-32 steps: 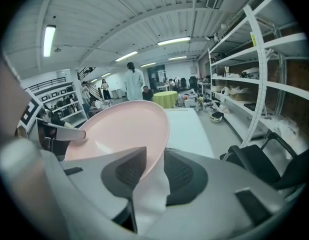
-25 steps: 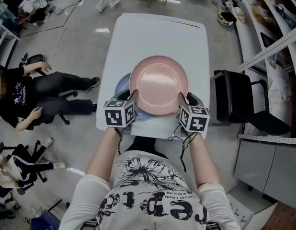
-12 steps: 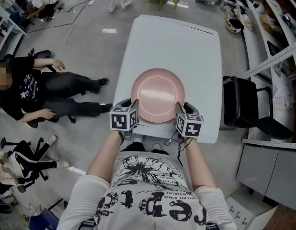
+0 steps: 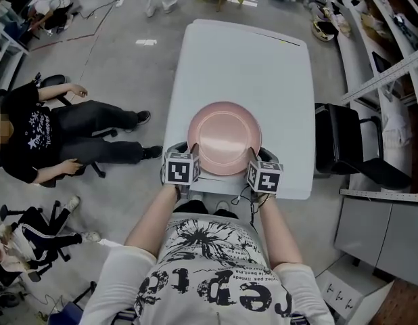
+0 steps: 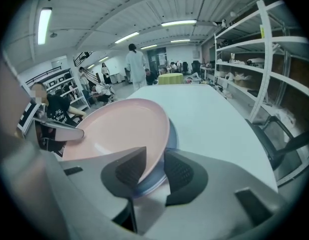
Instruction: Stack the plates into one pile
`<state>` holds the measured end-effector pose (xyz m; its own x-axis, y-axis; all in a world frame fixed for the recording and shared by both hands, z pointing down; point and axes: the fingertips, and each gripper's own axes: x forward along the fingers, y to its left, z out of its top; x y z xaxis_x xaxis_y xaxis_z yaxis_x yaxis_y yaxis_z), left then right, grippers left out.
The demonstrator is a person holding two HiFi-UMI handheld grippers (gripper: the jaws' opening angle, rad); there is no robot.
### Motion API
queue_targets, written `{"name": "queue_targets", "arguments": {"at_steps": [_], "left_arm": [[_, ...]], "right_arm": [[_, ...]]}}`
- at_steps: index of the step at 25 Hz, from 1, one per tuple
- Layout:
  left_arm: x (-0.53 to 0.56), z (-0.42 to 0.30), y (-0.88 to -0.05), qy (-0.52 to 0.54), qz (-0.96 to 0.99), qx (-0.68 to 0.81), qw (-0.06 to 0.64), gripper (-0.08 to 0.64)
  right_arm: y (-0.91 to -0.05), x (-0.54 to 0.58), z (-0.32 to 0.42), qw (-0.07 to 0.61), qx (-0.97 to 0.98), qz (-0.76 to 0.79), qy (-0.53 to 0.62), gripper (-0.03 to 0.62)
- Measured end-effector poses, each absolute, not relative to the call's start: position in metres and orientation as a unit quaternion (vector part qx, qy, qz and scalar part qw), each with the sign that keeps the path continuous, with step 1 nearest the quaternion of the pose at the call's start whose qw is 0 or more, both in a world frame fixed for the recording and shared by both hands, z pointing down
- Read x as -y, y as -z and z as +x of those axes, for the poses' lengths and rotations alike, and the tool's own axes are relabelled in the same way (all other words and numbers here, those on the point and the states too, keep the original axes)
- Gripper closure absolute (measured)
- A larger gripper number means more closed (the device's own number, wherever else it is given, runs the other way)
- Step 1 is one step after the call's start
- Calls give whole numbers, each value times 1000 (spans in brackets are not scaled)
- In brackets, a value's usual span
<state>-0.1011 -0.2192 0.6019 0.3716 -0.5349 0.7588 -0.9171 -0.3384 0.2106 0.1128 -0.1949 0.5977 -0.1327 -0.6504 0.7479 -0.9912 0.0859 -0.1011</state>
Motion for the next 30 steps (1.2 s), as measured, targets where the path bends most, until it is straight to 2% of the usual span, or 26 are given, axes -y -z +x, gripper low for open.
{"name": "queue_targets", "arguments": {"at_steps": [7,11,17,22,26,27,28,30], "left_arm": [[224,-87,-612,-314,766,468,309,435],[225,-86,-616,-318,767,469,300,389],[231,-89,-621,-315,765,475,299,367],[233,-91,-617,-315,767,480,287,362],[239,-90,-596,-293,771,502,261,394],[242,-90,-588,-284,773,505,257,412],[244,-90,-578,-272,777,508,253,441],[250,-91,-556,-241,787,514,242,526]], "right_arm": [[-604,194,125,289,665,611,-318,472],[-609,191,131,305,657,613,-315,465],[-621,195,131,321,657,611,-304,456],[-624,200,134,319,665,606,-299,412],[-604,203,146,289,672,620,-283,399],[-596,205,147,280,676,623,-276,409],[-587,207,147,271,682,625,-267,447],[-565,213,142,246,699,623,-249,584]]}}
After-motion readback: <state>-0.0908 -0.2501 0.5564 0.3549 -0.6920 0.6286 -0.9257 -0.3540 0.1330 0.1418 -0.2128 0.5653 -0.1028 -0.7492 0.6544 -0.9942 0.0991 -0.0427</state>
